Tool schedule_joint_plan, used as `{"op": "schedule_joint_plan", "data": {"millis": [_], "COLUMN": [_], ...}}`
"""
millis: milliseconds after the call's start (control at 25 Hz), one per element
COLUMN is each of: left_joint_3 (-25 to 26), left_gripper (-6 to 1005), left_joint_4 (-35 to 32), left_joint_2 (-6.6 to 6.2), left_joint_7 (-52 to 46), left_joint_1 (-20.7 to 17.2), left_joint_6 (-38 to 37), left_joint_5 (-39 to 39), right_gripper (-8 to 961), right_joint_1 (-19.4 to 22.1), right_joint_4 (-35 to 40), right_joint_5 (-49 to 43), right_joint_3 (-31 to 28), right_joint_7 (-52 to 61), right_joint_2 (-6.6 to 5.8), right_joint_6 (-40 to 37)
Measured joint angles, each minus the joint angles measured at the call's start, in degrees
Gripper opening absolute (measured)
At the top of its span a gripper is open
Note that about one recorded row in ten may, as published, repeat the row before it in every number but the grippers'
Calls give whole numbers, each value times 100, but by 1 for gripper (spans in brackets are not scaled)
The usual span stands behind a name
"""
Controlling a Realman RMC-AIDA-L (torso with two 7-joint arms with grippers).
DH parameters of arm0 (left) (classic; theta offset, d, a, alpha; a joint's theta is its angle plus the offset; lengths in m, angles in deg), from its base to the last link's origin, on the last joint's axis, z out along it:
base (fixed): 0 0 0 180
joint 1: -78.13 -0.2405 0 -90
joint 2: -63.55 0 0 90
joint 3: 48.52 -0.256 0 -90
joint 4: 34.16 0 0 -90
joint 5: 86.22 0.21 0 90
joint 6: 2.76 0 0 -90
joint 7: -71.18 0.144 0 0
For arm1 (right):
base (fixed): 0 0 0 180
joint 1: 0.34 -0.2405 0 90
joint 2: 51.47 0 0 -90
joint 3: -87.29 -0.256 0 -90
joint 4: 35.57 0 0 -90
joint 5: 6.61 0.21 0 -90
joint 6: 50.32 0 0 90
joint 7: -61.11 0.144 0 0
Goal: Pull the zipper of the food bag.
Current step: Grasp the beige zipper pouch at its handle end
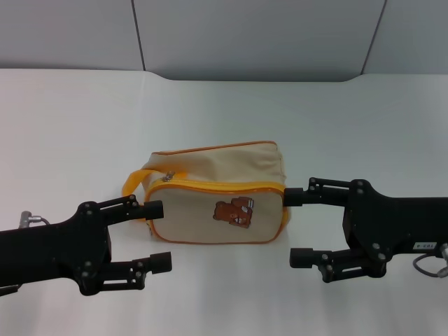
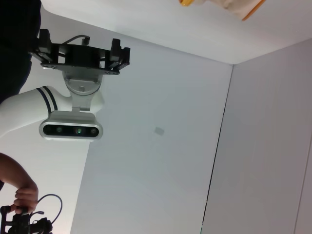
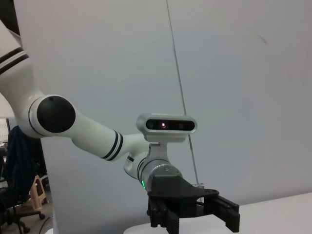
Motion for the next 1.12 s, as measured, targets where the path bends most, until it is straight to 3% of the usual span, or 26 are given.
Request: {"op": "schedule_joint_plan", "data": {"millis": [560,800,880,1080,1120], "left_joint_3": [115,397,404,346,346], "left_gripper": [808,806,805,803,802], "left_joint_4": [0,15,36,51,51], "left_joint_2": [17,31,69,336,336], "left_joint_7": [5,133,191,373,373], "left_joint_1": [-35,-182,-211,-197,-197], "left_joint_6": [328,1058,1444,2388,2388], "left_joint_5": [-49,-51,-50,-18,-18], "right_gripper": [833,833,833,834,834], "right_joint_1": [40,48,51,59,59], "right_joint_4": [0,0,0,0,0], "right_joint_5": [6,6,6,6,6], "right_joint_3": [-16,-32,-43,-40,-40], "right_joint_7": [-54,-62,-65,-66,-66], "right_joint_2": [7,10,11,12,12], "right_joint_6": [68,77,77,81,81]}}
